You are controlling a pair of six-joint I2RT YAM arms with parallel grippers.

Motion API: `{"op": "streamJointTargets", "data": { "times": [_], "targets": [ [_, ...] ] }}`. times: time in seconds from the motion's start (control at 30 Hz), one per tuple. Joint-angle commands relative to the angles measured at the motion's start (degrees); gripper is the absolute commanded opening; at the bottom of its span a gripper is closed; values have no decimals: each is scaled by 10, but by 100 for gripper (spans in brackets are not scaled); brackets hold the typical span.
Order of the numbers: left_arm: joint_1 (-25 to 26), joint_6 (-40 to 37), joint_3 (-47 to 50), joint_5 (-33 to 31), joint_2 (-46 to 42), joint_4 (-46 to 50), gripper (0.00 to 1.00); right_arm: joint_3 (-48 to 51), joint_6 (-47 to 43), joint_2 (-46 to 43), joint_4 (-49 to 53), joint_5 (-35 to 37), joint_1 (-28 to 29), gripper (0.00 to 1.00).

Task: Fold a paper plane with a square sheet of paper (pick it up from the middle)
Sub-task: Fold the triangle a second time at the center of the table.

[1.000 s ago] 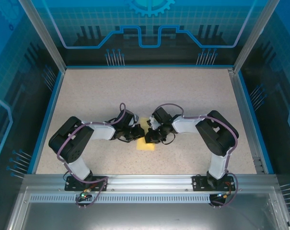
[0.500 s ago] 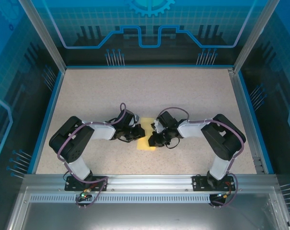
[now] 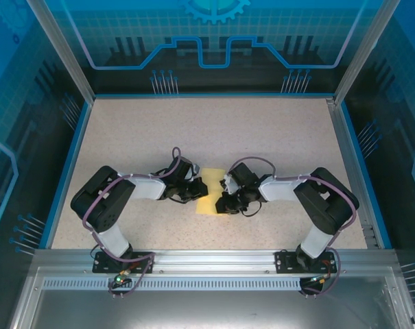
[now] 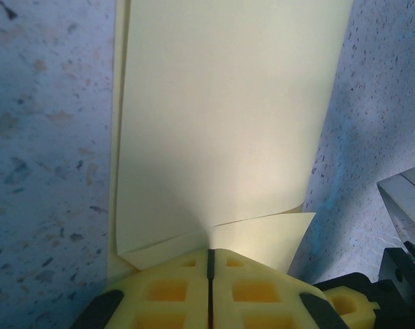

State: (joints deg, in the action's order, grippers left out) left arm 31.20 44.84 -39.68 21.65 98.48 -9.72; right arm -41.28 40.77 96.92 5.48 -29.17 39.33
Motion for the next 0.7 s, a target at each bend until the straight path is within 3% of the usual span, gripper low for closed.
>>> {"op": "streamJointTargets", "data": {
  "times": [0.0, 0.5, 0.57, 0.67],
  "targets": [
    [0, -8, 2, -38, 29, 38, 7, 17, 5, -9, 42, -8, -4, 16],
    [0, -9, 3, -33, 26, 37, 7, 35, -3, -51, 62, 14, -18, 17],
    [0, 0, 3, -23, 22, 25, 7, 23, -7, -71, 64, 26, -23, 19],
    [1, 7, 0, -14, 12, 16, 8, 6, -10, -91, 60, 64, -33, 31]
  ]
}}
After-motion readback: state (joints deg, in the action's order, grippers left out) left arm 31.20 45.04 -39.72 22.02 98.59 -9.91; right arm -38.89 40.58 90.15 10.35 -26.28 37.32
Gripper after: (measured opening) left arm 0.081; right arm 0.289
